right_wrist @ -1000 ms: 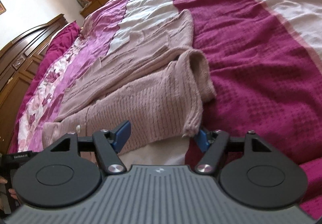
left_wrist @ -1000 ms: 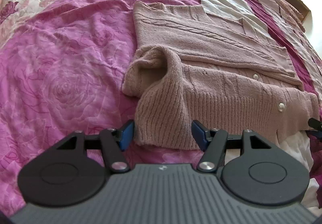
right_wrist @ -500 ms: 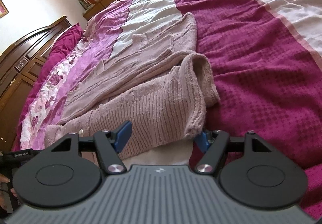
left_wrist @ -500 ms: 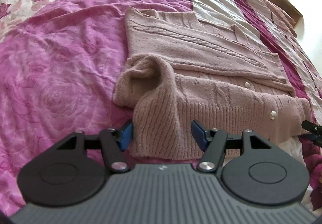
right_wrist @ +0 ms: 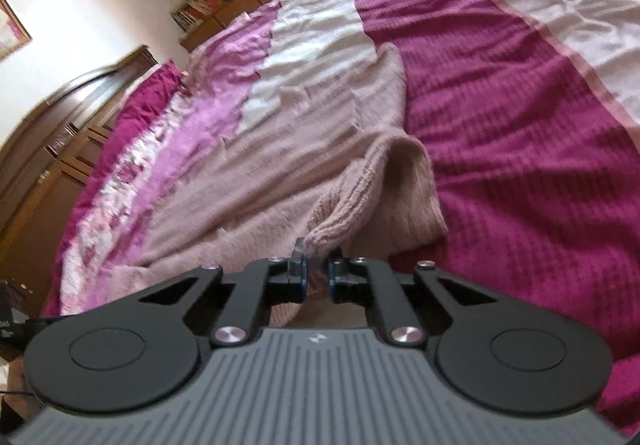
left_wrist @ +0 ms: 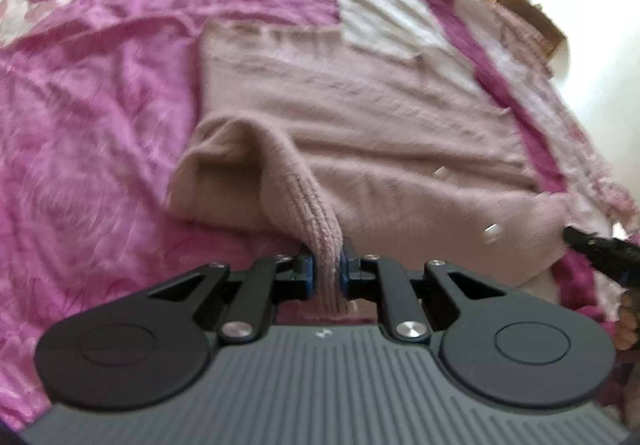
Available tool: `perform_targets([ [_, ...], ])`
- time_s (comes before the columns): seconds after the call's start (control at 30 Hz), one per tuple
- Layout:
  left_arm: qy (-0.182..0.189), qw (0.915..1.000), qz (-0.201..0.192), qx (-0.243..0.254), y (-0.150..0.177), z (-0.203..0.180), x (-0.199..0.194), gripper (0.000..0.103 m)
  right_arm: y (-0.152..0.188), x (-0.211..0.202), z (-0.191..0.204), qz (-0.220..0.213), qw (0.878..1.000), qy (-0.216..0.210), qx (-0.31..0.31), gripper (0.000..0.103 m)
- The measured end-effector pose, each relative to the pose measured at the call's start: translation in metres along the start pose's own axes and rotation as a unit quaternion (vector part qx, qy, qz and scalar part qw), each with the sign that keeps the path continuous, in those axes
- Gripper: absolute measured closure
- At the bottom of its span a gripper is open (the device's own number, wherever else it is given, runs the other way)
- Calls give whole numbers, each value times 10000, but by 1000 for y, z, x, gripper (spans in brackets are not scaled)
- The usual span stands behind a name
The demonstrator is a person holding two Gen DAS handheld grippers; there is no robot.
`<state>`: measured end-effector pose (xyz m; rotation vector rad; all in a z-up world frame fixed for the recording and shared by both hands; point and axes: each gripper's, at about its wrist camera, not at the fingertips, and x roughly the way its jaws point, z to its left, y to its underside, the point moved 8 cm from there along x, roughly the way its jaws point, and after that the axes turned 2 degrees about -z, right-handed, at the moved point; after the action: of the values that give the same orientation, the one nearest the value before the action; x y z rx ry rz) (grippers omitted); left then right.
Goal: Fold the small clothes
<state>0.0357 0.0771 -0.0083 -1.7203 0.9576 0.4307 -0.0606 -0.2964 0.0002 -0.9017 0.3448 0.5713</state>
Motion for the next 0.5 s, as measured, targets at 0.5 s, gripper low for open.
perform_targets([
  [0.5,111,9876,-1425,-646,-97,-7,-36,90,-86,1,52,-960,9934,-475,-399,97],
])
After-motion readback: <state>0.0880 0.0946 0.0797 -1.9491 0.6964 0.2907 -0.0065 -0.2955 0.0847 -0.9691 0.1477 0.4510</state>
